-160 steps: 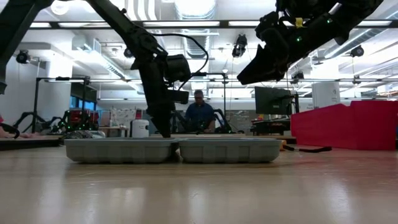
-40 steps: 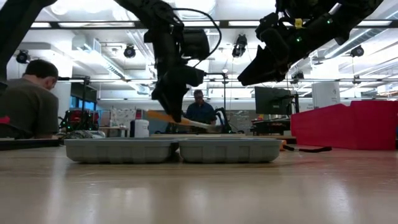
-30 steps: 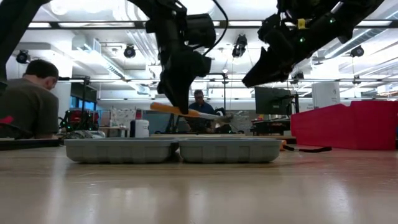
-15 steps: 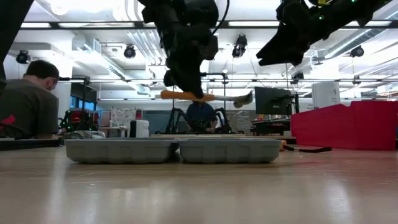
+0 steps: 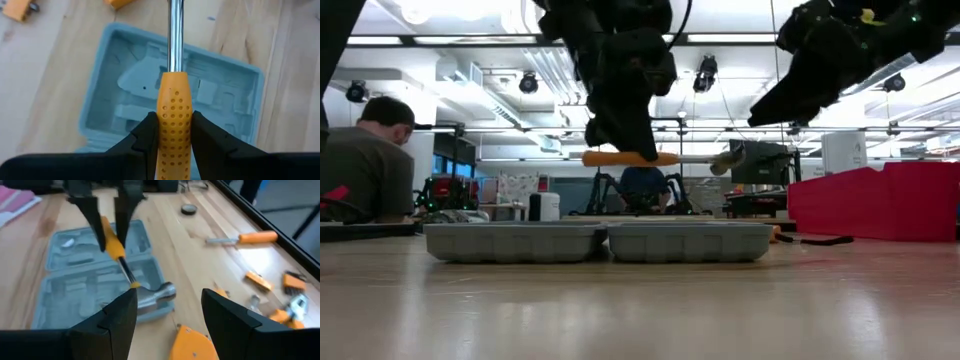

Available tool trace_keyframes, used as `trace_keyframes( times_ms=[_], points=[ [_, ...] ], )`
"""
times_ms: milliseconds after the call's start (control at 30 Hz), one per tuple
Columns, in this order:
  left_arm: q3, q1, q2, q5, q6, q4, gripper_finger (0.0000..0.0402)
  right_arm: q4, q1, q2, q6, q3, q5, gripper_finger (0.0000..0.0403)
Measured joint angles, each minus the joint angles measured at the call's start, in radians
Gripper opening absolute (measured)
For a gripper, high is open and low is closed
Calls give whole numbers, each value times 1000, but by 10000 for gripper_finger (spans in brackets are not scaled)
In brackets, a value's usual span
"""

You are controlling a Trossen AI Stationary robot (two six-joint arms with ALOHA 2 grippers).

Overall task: Prefit tool cases
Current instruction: Put the yellow hammer into the gray pre-fit tool case

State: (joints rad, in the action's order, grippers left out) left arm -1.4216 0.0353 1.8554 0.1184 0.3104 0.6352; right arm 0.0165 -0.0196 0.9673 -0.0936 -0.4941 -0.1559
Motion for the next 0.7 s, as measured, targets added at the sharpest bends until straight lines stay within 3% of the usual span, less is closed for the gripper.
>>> trace_keyframes(
  times_ms=[500,700],
  points=[
    [340,-11,-188,4,227,-396,90,70,13,-1,-31,24,-1,199],
    [384,-25,-202,-4,317,-418,90,72,13,-1,-38,24,-1,199]
  ],
)
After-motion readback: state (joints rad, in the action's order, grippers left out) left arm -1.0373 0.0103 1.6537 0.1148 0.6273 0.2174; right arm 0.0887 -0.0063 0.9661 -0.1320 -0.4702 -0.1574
